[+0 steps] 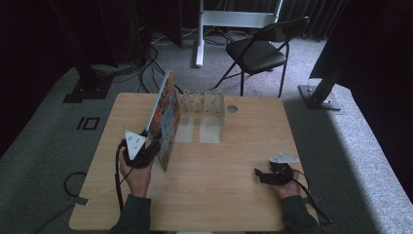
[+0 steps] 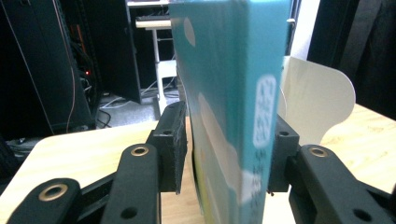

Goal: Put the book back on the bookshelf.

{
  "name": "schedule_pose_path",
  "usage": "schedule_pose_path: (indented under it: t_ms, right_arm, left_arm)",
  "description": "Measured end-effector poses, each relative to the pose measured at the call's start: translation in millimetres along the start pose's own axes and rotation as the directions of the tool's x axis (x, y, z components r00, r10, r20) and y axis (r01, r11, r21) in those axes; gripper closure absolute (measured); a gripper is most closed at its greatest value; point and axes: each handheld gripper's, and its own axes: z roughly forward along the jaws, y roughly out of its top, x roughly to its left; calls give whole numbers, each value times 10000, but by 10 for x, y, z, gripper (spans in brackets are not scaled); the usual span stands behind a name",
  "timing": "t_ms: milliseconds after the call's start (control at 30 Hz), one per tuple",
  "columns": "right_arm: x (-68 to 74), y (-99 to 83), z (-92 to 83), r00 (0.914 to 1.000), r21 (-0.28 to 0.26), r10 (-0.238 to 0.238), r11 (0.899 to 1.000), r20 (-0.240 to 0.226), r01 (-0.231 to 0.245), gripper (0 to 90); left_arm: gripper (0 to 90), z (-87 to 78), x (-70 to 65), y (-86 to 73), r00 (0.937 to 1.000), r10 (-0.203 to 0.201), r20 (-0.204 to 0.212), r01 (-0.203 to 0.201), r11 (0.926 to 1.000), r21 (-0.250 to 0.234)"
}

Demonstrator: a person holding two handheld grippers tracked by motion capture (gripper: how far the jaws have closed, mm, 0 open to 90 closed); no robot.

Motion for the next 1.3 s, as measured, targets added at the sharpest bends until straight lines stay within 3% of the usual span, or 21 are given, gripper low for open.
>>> schedule_pose_path:
  t_ms: [167, 433, 633, 800, 867, 967, 1033, 1200, 1300]
  right_arm:
    - [0, 0, 0, 10000, 5, -3, 10000, -1, 3, 224]
    - [-1, 0, -1, 10000, 6, -7, 10000, -1, 7, 224]
    - [-1, 0, -1, 10000, 7, -5, 10000, -1, 5, 224]
    - [-1, 0, -1, 10000, 7, -5, 10000, -2, 5, 224]
    - [-1, 0, -1, 10000, 7, -4, 10000, -1, 4, 224]
    - [-1, 0, -1, 10000, 6, -5, 10000, -1, 5, 224]
    - [0, 0, -1, 10000, 6, -2, 10000, -2, 2, 224]
    - [-1, 0, -1, 10000, 6, -5, 10000, -2, 5, 224]
    - [-1, 0, -1, 10000, 7, -5, 10000, -1, 5, 224]
  left_arm:
    - [584, -40, 13, -29, 9997, -128, 213, 126, 9999, 117]
    - [599, -137, 37, -68, 9997, 1, 248, -7, 9997, 244]
    - [598, -212, 42, -81, 9983, 400, 419, -425, 9973, 594]
    - [598, -297, 52, -94, 9977, 473, 495, -507, 9962, 709]
    - [598, -327, 62, -99, 9971, 376, 662, -426, 9963, 749]
    - [598, -354, 58, -105, 9942, 563, 915, -651, 9932, 969]
    - [600, -377, 64, -117, 9928, 529, 1075, -638, 9929, 1006]
    - [611, -459, 96, -192, 9936, 566, 979, -665, 9927, 1007]
    - [624, -486, 139, -264, 9934, 283, 1108, -409, 9927, 1137]
